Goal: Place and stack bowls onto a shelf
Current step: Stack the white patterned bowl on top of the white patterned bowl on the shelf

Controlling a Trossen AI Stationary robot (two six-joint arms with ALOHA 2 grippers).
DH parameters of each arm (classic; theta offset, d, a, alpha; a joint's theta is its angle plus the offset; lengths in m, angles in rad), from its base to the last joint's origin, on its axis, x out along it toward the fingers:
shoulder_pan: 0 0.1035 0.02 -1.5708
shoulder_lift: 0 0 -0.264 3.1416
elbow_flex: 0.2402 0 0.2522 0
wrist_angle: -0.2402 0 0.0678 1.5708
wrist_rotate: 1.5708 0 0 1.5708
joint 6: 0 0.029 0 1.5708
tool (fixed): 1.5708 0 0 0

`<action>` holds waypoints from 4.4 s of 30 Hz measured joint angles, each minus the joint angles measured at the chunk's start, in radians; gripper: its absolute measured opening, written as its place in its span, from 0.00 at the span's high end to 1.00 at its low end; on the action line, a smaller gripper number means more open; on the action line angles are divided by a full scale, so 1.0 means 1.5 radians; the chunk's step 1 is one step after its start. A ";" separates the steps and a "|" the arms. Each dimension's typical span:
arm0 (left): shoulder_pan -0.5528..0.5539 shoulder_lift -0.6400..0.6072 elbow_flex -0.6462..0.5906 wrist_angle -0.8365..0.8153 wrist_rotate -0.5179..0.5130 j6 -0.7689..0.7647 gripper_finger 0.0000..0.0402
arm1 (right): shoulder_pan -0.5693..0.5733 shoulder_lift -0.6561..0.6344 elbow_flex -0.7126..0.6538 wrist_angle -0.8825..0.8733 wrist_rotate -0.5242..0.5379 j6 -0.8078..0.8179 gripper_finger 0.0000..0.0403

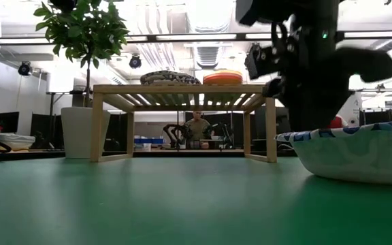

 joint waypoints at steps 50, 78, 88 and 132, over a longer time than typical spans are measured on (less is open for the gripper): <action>0.000 -0.011 -0.017 -0.076 -0.003 0.023 0.80 | -0.362 -0.045 0.529 0.113 0.135 0.049 0.98; 0.000 -0.035 -0.023 -0.110 -0.003 0.023 0.80 | -0.535 0.129 0.588 0.160 0.000 0.109 0.86; 0.000 -0.038 -0.025 -0.110 -0.004 0.022 0.80 | -0.545 0.122 0.601 0.154 0.008 0.060 0.64; 0.000 -0.037 -0.034 -0.101 -0.005 0.001 0.80 | -0.541 0.192 0.599 0.209 0.014 -0.049 0.98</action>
